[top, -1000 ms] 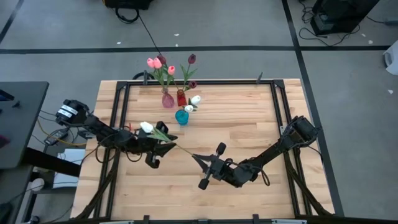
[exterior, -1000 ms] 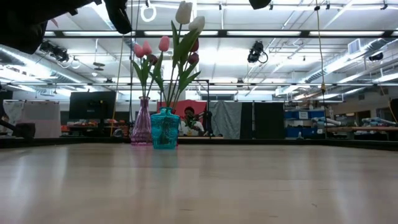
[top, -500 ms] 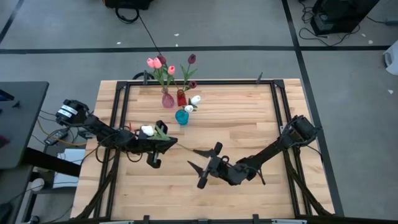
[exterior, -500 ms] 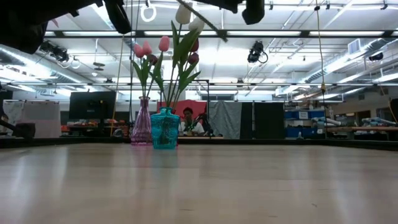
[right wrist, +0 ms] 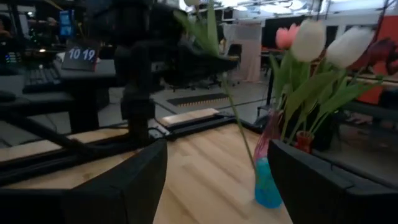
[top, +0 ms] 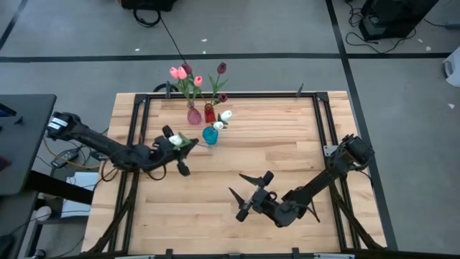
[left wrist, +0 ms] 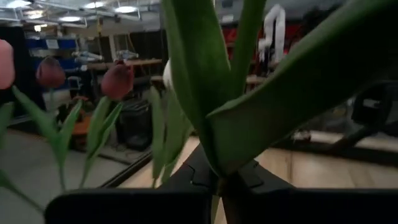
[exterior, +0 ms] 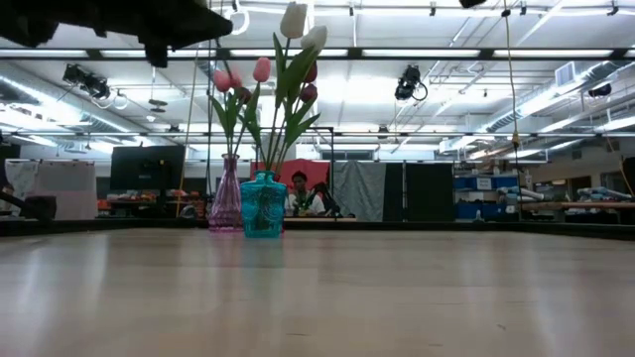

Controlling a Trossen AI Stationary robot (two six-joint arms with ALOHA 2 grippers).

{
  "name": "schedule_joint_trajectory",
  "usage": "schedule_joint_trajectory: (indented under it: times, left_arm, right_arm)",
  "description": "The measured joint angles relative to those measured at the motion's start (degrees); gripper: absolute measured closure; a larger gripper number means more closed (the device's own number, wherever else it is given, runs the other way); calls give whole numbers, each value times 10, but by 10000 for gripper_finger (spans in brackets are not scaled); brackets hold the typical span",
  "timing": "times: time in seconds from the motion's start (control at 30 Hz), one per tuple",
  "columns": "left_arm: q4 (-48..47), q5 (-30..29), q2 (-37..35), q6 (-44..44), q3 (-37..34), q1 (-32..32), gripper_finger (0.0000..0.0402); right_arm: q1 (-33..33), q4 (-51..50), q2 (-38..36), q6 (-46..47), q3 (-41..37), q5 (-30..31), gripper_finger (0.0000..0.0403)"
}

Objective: Sort flowers into vase by color
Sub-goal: Put the white flower into the blue vase

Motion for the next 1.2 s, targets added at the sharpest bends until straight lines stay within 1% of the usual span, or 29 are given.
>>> schedule_joint_trajectory:
  times: [0.13,0.2,0.3,0.37,0.47,0.53,0.73,0.9,1.0,1.2]
  left_arm:
    - [-151,-9,-64,-30,30,0,382]
    - [-185,-11,-88,-41,40,0,381]
    - [-188,-11,-111,-39,41,1,381]
    - [-184,-11,-116,-13,41,5,381]
    - [-173,-10,-116,15,40,22,381]
    - [-172,-6,-115,18,40,40,381]
    - [-171,54,-115,16,40,100,381]
    - [-173,85,-115,12,40,135,381]
    - [-175,113,-114,-3,40,155,381]
    - [-173,146,-78,-29,35,189,381]
  right_arm:
    - [1,-57,0,63,0,0,125]
    - [1,-81,0,86,0,-1,129]
    - [-2,-90,0,105,0,-10,133]
    - [-5,-91,0,110,0,-26,135]
    - [-10,-88,0,113,0,-48,135]
    - [-13,-88,0,117,0,-62,135]
    - [-22,-89,0,128,0,-91,135]
    - [-28,-89,0,128,0,-92,135]
    - [-29,-89,0,128,0,-99,135]
    - [-30,-89,0,128,0,-103,135]
